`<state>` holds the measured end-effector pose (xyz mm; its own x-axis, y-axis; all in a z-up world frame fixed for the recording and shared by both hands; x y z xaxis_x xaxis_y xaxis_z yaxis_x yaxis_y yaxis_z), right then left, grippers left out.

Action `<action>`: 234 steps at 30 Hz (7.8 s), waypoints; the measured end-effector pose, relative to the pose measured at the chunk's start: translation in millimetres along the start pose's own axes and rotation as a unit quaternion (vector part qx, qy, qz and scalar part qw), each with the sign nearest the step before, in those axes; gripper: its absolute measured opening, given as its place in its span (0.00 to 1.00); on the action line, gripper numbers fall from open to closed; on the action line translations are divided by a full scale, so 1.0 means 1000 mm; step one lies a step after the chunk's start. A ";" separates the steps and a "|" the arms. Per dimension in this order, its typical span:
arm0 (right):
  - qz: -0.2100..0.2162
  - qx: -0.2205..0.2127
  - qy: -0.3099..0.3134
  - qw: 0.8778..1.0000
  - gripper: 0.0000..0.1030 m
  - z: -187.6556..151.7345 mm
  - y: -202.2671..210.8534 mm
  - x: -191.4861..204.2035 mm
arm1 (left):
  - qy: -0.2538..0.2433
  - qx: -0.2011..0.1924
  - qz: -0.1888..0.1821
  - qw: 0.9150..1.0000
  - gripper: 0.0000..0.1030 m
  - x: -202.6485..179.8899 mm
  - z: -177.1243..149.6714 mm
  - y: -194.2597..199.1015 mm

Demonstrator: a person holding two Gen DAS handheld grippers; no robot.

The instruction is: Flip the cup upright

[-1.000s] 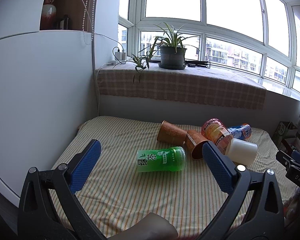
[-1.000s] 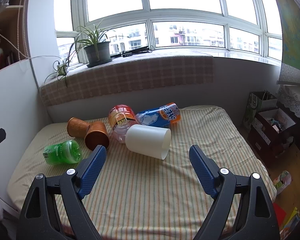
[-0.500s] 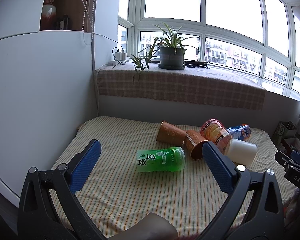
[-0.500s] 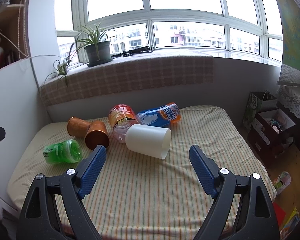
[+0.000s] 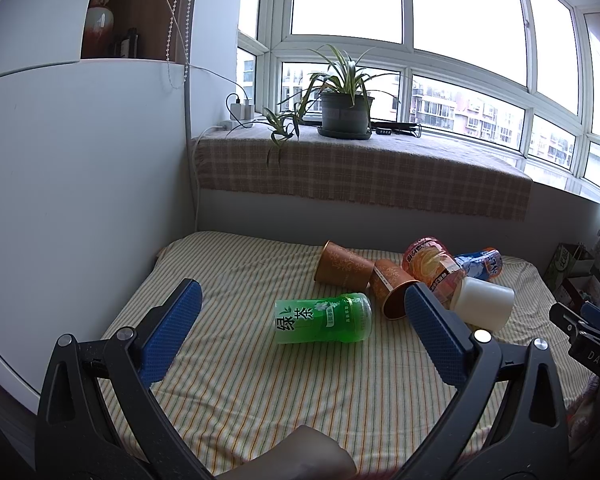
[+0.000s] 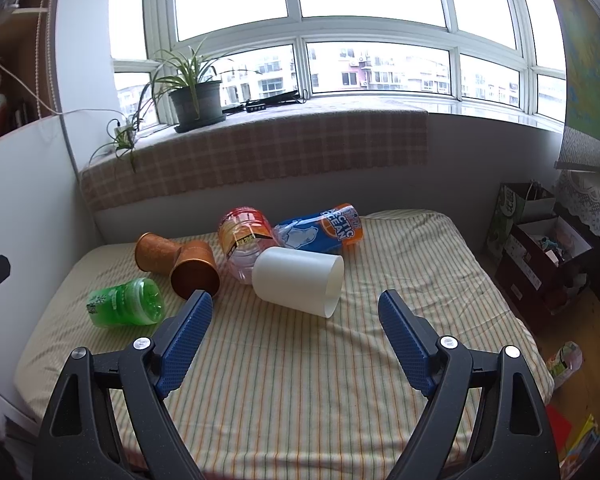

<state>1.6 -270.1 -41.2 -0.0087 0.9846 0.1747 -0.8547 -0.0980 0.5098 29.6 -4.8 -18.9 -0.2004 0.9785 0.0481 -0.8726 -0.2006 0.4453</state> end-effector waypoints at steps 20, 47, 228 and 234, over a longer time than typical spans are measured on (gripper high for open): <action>0.009 0.011 0.007 1.000 0.83 0.004 -0.009 0.005 | 0.003 0.003 0.001 1.000 1.00 0.005 -0.004 -0.003; 0.122 0.143 0.090 0.978 0.83 0.076 -0.133 0.023 | 0.011 0.059 0.023 0.998 1.00 0.036 -0.032 -0.037; 0.117 0.170 -0.152 0.967 0.83 -0.103 0.018 -0.160 | -0.679 0.079 -0.199 0.702 0.96 -0.242 -0.126 -0.078; 0.117 0.174 -0.143 0.967 0.83 -0.102 0.017 -0.153 | -0.627 0.094 -0.203 0.746 0.96 -0.230 -0.108 -0.088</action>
<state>-64.9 -407.7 -145.1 0.0054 0.8540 0.5203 -0.6203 -0.4053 0.6716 104.3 -216.9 -165.9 0.7408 0.2561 0.6210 -0.6463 0.0196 0.7628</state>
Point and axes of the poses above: each gripper's, at about its wrist camera, not at the fingertips, and y roughly against the way its jaws point, x to its left, z to its top, the point moved 3 cm from there along -y, roughly the way its jaws point, and after that the axes turned 12 degrees about z, right-handed, at the moved point
